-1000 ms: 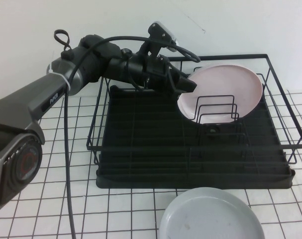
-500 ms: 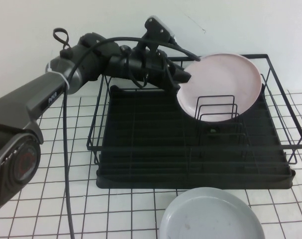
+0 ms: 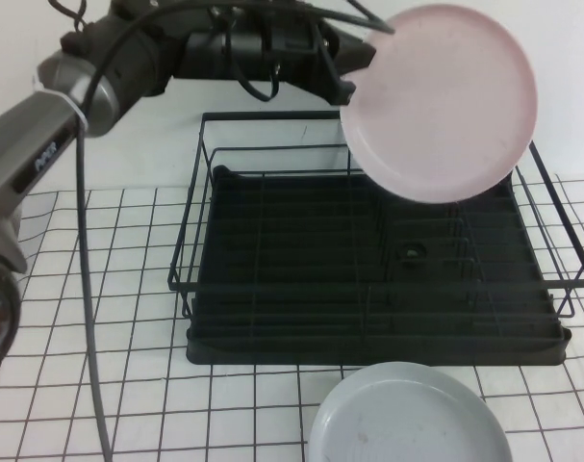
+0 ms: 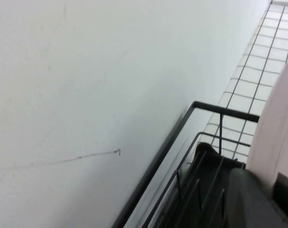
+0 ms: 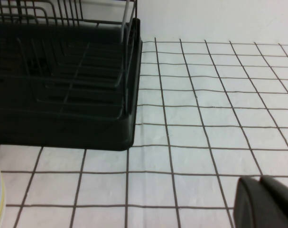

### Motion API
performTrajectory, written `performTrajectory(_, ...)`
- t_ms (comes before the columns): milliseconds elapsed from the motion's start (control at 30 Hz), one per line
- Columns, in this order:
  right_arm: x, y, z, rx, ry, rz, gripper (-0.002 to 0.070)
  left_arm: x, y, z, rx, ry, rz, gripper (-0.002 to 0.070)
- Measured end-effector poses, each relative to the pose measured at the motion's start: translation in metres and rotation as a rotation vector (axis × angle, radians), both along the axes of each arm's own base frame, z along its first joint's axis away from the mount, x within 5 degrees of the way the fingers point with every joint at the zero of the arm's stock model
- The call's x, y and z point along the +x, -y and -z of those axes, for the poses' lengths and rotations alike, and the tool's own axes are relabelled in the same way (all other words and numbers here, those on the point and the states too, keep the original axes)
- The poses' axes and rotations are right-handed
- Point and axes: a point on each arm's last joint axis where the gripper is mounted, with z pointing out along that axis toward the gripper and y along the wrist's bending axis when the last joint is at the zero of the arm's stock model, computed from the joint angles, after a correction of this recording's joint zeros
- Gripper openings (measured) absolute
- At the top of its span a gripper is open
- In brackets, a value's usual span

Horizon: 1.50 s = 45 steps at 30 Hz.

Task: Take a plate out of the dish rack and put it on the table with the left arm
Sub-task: Place the plate from the table

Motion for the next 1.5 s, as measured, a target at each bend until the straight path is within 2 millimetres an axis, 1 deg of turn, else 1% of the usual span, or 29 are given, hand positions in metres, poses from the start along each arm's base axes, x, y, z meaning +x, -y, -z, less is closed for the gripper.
performTrajectory(167,0.0,0.0,0.0,0.0,0.0,0.0,-0.0001,-0.016,-0.006,-0.03,-0.024,0.013,0.002,0.0003)
performTrajectory(233,0.0,0.0,0.0,0.0,0.0,0.0,-0.0001,-0.025,-0.009,-0.042,-0.026,-0.004,0.01,0.0003)
performTrajectory(300,0.0,0.0,0.0,0.0,0.0,0.0,-0.0001,-0.036,-0.011,-0.052,-0.021,-0.062,0.014,0.0003)
performTrajectory(367,0.0,0.0,0.0,0.0,0.0,0.0,-0.0001,-0.047,-0.011,-0.057,0.014,-0.119,0.017,0.0003)
performTrajectory(467,0.0,0.0,0.0,0.0,0.0,0.0,-0.0001,-0.065,-0.008,-0.063,0.068,-0.222,-0.026,0.0003)
performTrajectory(567,0.0,0.0,0.0,0.0,0.0,0.0,-0.0001,-0.086,-0.006,-0.06,0.131,-0.295,-0.066,0.0003)
performTrajectory(733,0.0,0.0,0.0,0.0,0.0,0.0,-0.0001,-0.129,-0.007,-0.043,0.207,-0.435,-0.046,0.0003)
performTrajectory(833,0.0,0.0,0.0,0.0,0.0,0.0,-0.0001,-0.152,-0.013,-0.024,0.244,-0.516,-0.041,0.0003)
performTrajectory(967,0.0,0.0,0.0,0.0,0.0,0.0,-0.0001,-0.181,-0.019,0.015,0.308,-0.646,-0.02,0.0003)
performTrajectory(1033,0.0,0.0,0.0,0.0,0.0,0.0,-0.0001,-0.189,-0.02,0.035,0.334,-0.702,-0.016,0.0003)
performTrajectory(1133,0.0,0.0,0.0,0.0,0.0,0.0,-0.0001,-0.196,-0.022,0.061,0.359,-0.743,-0.023,0.0003)
performTrajectory(1200,0.0,0.0,0.0,0.0,0.0,0.0,-0.0001,-0.196,-0.021,0.074,0.36,-0.76,-0.034,0.0003)
performTrajectory(1500,0.0,0.0,0.0,0.0,0.0,0.0,-0.0001,-0.177,-0.008,0.116,0.36,-0.811,-0.052,0.0003)
